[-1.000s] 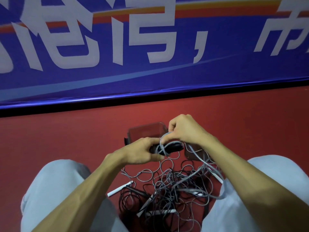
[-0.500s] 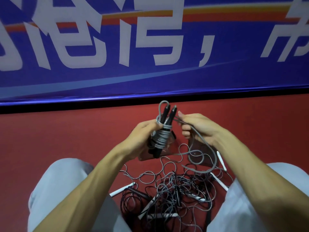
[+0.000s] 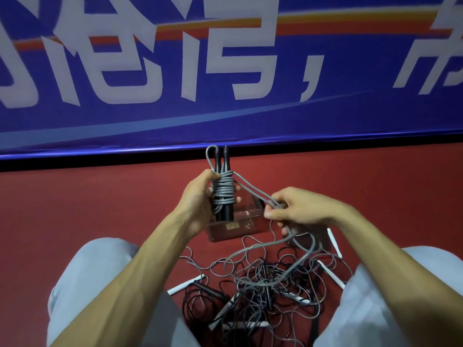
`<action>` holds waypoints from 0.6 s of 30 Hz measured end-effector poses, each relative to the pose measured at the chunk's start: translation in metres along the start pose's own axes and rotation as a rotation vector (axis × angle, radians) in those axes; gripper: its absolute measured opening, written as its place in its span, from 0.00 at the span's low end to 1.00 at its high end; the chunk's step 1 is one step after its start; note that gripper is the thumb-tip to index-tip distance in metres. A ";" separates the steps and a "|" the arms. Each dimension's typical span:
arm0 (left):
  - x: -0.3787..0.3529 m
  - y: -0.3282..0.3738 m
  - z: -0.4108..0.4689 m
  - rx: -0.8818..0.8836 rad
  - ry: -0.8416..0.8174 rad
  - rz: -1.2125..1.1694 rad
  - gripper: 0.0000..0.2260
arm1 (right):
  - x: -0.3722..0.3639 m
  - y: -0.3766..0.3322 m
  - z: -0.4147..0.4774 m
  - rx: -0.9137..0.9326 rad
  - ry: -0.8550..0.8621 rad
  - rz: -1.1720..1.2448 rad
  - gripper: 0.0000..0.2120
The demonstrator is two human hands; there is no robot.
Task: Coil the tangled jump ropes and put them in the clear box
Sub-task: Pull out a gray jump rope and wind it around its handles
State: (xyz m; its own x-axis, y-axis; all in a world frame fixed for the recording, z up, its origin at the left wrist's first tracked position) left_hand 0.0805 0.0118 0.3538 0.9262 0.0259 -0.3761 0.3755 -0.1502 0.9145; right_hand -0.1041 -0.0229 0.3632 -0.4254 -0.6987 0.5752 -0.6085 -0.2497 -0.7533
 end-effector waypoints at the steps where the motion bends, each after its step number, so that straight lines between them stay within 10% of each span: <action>1: 0.002 0.000 0.001 -0.007 0.030 -0.001 0.11 | 0.003 0.002 -0.002 -0.007 0.017 -0.096 0.06; 7: 0.018 -0.011 0.014 -0.160 0.198 0.546 0.03 | 0.012 -0.015 -0.010 0.214 0.271 -0.572 0.06; 12: 0.007 -0.026 0.015 -0.137 -0.026 1.225 0.10 | -0.012 -0.020 -0.011 0.299 0.113 -0.860 0.06; 18: -0.008 -0.038 0.008 -0.130 -0.306 1.333 0.11 | -0.010 -0.022 -0.011 0.383 0.256 -0.850 0.07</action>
State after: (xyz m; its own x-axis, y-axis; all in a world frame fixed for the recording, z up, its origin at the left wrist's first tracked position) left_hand 0.0583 0.0097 0.3206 0.5469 -0.2835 0.7878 -0.7682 0.2041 0.6068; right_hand -0.0937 -0.0031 0.3780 -0.1041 -0.0280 0.9942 -0.5401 -0.8378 -0.0801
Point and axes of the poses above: each hand's wrist, its own z-axis towards the middle knuckle, its own x-axis out of the back of the hand, y = z × x, the point moved 4 cm from there along z, towards the middle knuckle, and after that the axes turned 5 degrees about -y, right-handed, at the moved point
